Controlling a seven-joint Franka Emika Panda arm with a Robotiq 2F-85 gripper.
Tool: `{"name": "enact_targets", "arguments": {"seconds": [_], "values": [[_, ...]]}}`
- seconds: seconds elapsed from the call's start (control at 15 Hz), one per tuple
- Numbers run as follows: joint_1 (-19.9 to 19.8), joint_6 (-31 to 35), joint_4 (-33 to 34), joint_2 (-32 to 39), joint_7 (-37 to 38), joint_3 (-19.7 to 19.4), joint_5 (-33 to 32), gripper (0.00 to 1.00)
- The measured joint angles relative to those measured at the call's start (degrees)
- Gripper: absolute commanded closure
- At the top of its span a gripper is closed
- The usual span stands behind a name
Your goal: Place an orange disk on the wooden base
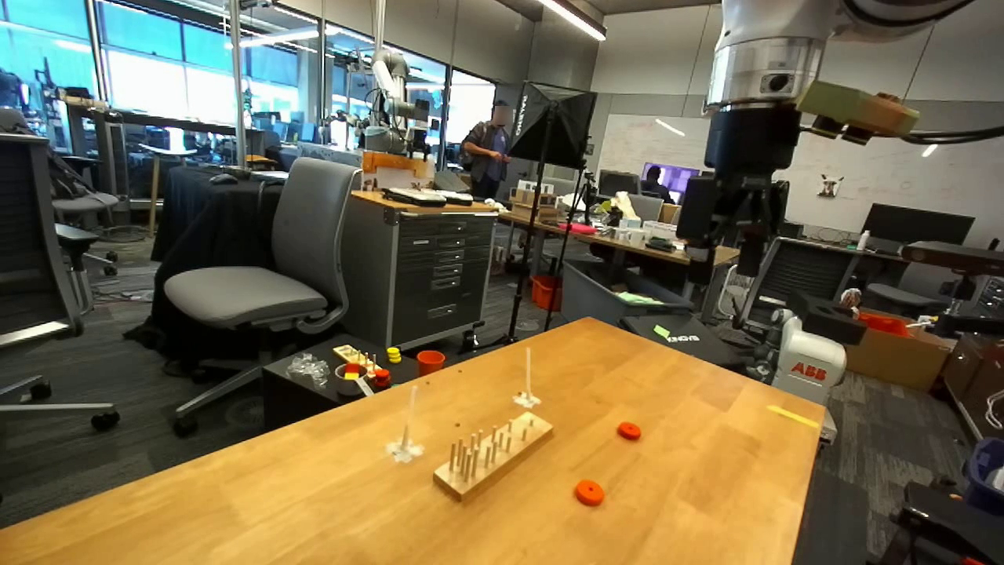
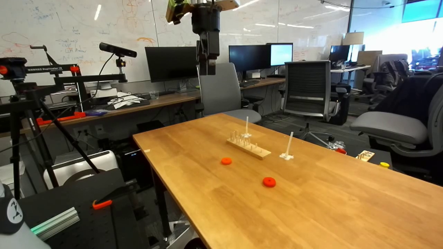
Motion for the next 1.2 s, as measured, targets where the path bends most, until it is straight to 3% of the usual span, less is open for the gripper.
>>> {"name": "enact_targets", "arguments": {"seconds": [0.33,0.8,1.2], "values": [[0.57,0.02,1.12,3.22,0.17,-0.12,-3.15,0.00],[1.99,0.08,9.47,15.71,2.10,-2.25,-4.67,0.00],[2.88,3.10,16.09,26.82,2.40,-4.72,5.34,0.00]]}}
